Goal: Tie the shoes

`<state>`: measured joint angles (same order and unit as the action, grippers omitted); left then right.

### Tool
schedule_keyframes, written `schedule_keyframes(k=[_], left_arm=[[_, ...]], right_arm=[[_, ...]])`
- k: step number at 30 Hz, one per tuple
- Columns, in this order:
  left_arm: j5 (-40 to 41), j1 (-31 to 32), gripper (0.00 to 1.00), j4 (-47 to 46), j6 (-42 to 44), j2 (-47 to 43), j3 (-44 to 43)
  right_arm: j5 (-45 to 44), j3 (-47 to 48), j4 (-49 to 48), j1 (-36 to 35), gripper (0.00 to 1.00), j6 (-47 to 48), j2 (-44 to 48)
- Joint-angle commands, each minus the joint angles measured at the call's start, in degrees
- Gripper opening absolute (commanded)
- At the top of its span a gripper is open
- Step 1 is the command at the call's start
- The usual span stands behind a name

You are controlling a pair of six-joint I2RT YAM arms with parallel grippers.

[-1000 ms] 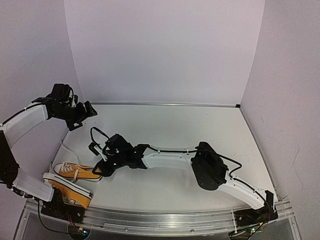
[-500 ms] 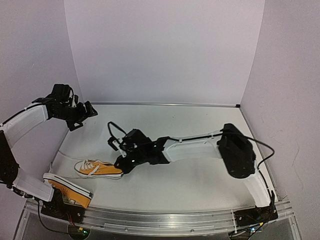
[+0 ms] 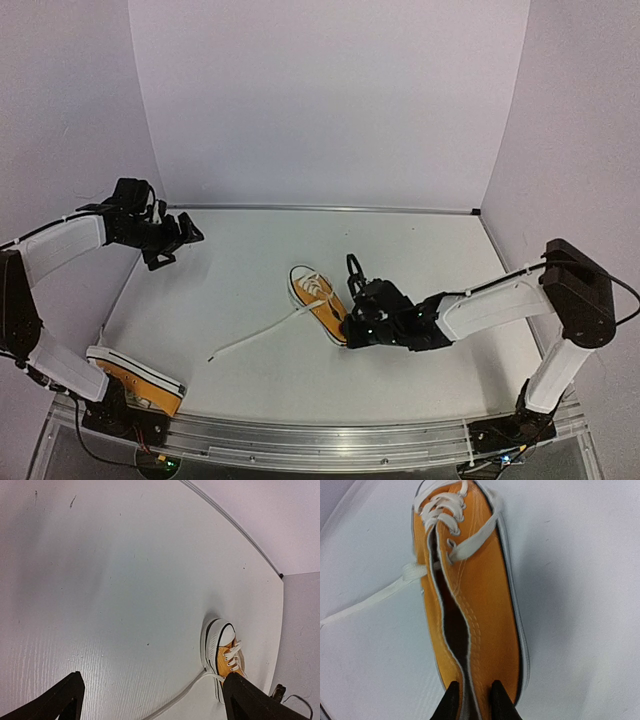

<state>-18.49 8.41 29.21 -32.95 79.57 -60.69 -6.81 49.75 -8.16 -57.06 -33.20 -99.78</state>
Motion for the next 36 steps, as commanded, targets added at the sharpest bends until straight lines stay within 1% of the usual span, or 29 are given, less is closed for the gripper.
schedule_keyframes(k=[1, 4, 5, 7, 8, 10, 12, 17, 20, 23, 26, 31, 34, 36], left_arm=[[-0.9, 2.6, 1.0, -1.9, 2.8, 0.1, -0.4], [0.1, 5.4, 1.0, 0.2, 5.7, 0.8, -1.5], [0.2, 6.2, 0.99, 0.6, 6.6, 1.0, -1.6], [-0.1, 7.6, 1.0, 0.8, 7.4, 1.3, -1.5], [-0.6, 8.1, 1.0, 0.5, 7.8, 1.4, -1.3], [-1.7, 8.9, 1.0, -0.4, 8.6, 1.4, -0.8], [-3.4, 9.6, 0.99, -1.5, 9.4, 1.5, -0.5], [-6.0, 11.4, 0.99, -3.4, 13.3, 3.7, -0.9], [-5.0, 12.3, 0.95, -4.0, 15.7, 8.4, -3.4], [-4.9, 14.3, 0.91, -3.9, 17.6, 14.8, -8.1], [-4.1, 15.7, 0.88, -3.1, 18.1, 18.6, -12.0], [-6.9, 16.3, 0.87, -5.1, 18.2, 21.6, -12.2], [-6.8, 16.6, 0.87, -6.6, 18.8, 22.2, -11.1], [-6.2, 16.6, 0.85, -7.1, 19.9, 22.9, -11.6]], right_arm=[[7.5, 1.6, -6.1, -10.6, 0.32, -5.6, -0.5], [14.5, 3.7, -6.3, -11.9, 0.42, -5.0, -0.1], [15.5, 3.9, -6.4, -11.9, 0.47, -4.5, 1.0], [14.5, 4.2, -5.7, -11.8, 0.63, -2.3, 4.2], [12.5, 4.5, -4.1, -11.4, 0.69, -0.9, 5.9], [8.7, 5.3, -0.3, -9.6, 0.76, 1.1, 8.5], [7.8, 5.1, 2.9, -5.1, 0.79, 1.8, 10.5], [8.4, 0.8, 4.5, 4.7, 0.82, 0.7, 15.2], [8.3, 0.5, 4.7, 9.2, 0.83, 0.6, 14.4], [8.5, 2.7, 4.7, 12.3, 0.82, 0.9, 10.3], [10.5, 6.2, 4.6, 14.0, 0.78, 1.1, 4.5], [15.2, 12.4, 2.2, 14.3, 0.74, 2.8, -5.5], [21.3, 14.8, -3.0, 14.4, 0.73, 4.0, -10.0], [24.7, 17.2, -4.1, 14.4, 0.7, 4.7, -12.6]])
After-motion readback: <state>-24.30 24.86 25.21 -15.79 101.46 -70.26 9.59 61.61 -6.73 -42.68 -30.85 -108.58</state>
